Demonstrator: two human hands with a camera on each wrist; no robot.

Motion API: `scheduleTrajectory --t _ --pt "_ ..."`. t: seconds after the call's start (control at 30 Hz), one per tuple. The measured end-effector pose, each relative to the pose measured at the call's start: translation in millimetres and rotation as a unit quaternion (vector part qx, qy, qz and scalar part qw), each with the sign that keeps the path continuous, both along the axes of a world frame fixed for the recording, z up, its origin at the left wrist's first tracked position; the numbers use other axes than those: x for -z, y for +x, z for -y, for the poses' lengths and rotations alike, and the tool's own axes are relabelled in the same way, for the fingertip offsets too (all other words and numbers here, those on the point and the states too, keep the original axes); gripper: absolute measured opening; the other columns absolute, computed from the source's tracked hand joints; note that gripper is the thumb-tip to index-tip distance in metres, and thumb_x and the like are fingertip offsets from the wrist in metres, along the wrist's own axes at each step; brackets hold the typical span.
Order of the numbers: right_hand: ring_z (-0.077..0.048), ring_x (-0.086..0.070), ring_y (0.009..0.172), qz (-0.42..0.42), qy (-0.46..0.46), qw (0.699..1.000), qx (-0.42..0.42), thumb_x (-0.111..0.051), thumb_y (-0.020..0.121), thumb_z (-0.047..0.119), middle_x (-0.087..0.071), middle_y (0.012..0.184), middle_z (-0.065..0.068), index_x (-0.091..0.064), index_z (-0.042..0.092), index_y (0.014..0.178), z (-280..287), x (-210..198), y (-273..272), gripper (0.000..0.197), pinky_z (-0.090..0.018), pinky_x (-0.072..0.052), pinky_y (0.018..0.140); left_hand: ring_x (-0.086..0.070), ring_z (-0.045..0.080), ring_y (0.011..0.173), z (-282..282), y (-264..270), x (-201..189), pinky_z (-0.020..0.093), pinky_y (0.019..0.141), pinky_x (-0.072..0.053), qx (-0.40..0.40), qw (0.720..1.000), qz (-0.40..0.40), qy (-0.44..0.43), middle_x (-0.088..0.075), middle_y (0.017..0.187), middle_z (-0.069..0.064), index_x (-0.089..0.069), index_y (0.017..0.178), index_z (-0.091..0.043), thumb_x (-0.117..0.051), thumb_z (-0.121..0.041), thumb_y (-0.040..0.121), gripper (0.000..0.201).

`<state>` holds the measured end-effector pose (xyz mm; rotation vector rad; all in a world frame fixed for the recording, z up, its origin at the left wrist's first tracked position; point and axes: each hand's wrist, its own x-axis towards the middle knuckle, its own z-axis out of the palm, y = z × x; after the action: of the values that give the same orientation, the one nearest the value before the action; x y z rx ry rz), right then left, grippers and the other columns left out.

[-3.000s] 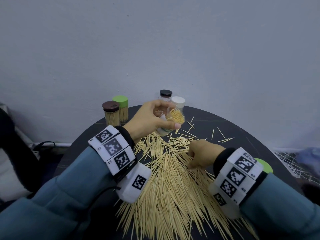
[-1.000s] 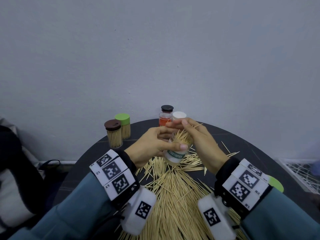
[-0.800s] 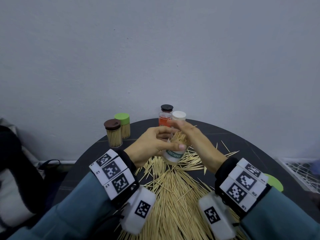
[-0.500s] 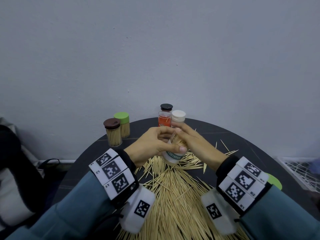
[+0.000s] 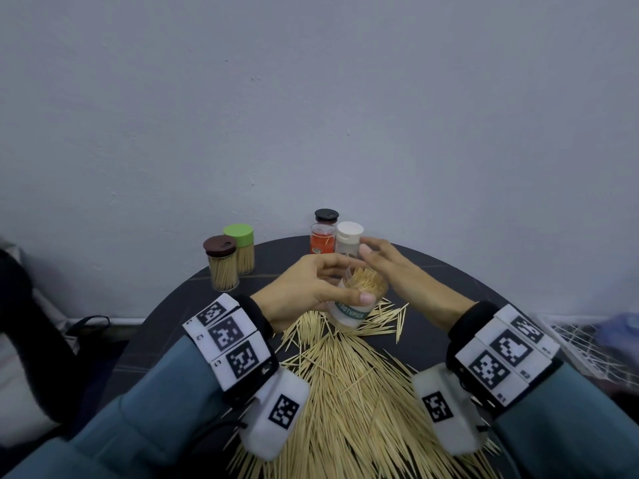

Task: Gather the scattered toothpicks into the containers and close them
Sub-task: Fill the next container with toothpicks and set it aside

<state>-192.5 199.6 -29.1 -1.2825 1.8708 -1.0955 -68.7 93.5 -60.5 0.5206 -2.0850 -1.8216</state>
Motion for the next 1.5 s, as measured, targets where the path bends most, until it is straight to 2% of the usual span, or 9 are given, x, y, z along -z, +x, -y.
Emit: scheduleTrajectory --t 0.13,0.37,0.47,0.6,0.83,1.2,1.33,1.43,1.5 --pt "-0.001 -0.034 0.112 -0.044 0.01 0.997 0.06 -0.029 0.099 0.041 -0.039 0.135 0.007 -0.027 0.02 0.143 -19.2 -1.6 -4.5 0.049 -0.021 -0.028 0.09 -0.063 0.014 0.103 -2.2 1.3 -5.3 0.023 0.073 -0.051 -0.006 1.0 -0.016 0.005 -0.065 0.117 0.01 -0.062 0.115 -0.018 -0.078 -0.013 0.067 0.051" --pt "-0.019 -0.032 0.134 -0.143 0.158 0.972 0.101 -0.044 0.096 0.039 -0.033 0.148 -0.005 -0.023 0.019 0.144 -84.6 27.1 -1.6 0.056 -0.028 -0.026 0.106 -0.065 0.017 0.103 -10.3 3.7 -12.3 0.026 0.079 -0.055 0.01 0.999 -0.03 0.021 -0.064 0.118 0.008 -0.058 0.121 -0.014 -0.076 -0.016 0.063 0.06" --pt "-0.022 -0.03 0.136 -0.218 0.241 0.939 0.108 -0.044 0.094 0.045 -0.032 0.148 -0.006 -0.018 0.02 0.145 -112.0 41.1 4.0 0.063 -0.047 -0.021 0.114 -0.064 0.017 0.104 -14.6 4.6 -13.4 0.028 0.08 -0.055 0.018 0.999 -0.025 0.012 -0.063 0.119 0.008 -0.058 0.121 -0.015 -0.076 -0.019 0.062 0.062" --pt "-0.021 0.0 0.145 -0.26 0.337 0.898 0.111 -0.037 0.095 0.05 -0.002 0.158 -0.005 -0.002 0.021 0.149 -139.2 58.1 14.4 0.07 -0.054 -0.003 0.113 -0.065 0.019 0.105 -19.5 5.8 -13.8 0.03 0.082 -0.055 0.026 0.999 -0.023 0.005 -0.063 0.121 0.008 -0.056 0.125 -0.012 -0.077 -0.022 0.059 0.07" --pt "-0.021 0.025 0.141 -0.215 0.424 0.868 0.144 -0.021 0.089 0.067 0.033 0.15 -0.007 0.022 0.023 0.145 -154.6 80.3 26.9 0.083 -0.057 0.005 0.111 -0.065 0.018 0.103 -23.9 9.7 -19.2 0.025 0.076 -0.055 0.029 0.999 -0.022 0.012 -0.063 0.12 0.008 -0.058 0.118 -0.016 -0.074 -0.019 0.06 0.06" --pt "-0.02 0.026 0.14 -0.223 0.424 0.867 0.138 -0.023 0.089 0.067 0.031 0.151 -0.007 0.019 0.021 0.146 -130.8 79.2 38.0 0.085 -0.053 0.008 0.112 -0.067 0.018 0.1 -17.1 14.1 -18.8 0.026 0.075 -0.059 0.024 0.999 -0.025 0.014 -0.066 0.116 0.007 -0.058 0.12 -0.014 -0.074 -0.018 0.062 0.06" --pt "-0.023 0.027 0.14 -0.212 0.42 0.874 0.118 -0.023 0.089 0.067 0.031 0.151 -0.008 0.02 0.019 0.146 -108.1 73.7 43.5 0.086 -0.05 0.008 0.112 -0.067 0.019 0.103 -12.4 14.9 -18.6 0.038 0.086 -0.056 0.013 1.0 -0.022 0.015 -0.066 0.117 0.007 -0.059 0.12 -0.014 -0.076 -0.02 0.059 0.063" --pt "-0.024 0.028 0.139 -0.219 0.429 0.871 0.094 -0.02 0.088 0.069 0.032 0.15 -0.009 0.021 0.019 0.146 -86.4 72.9 44.9 0.087 -0.052 0.009 0.112 -0.064 0.018 0.107 -7.8 14.6 -18.4 0.032 0.083 -0.055 0.006 1.0 -0.022 0.019 -0.065 0.12 0.006 -0.059 0.121 -0.015 -0.078 -0.022 0.056 0.067" --pt "-0.024 0.028 0.139 -0.22 0.426 0.874 0.083 -0.02 0.088 0.069 0.032 0.15 -0.009 0.021 0.019 0.146 -72.8 72.1 47.3 0.087 -0.052 0.01 0.111 -0.061 0.019 0.112 -4.3 13.5 -17.9 0.037 0.091 -0.052 0.0 1.0 -0.02 0.017 -0.062 0.123 0.007 -0.059 0.122 -0.016 -0.08 -0.025 0.053 0.073"
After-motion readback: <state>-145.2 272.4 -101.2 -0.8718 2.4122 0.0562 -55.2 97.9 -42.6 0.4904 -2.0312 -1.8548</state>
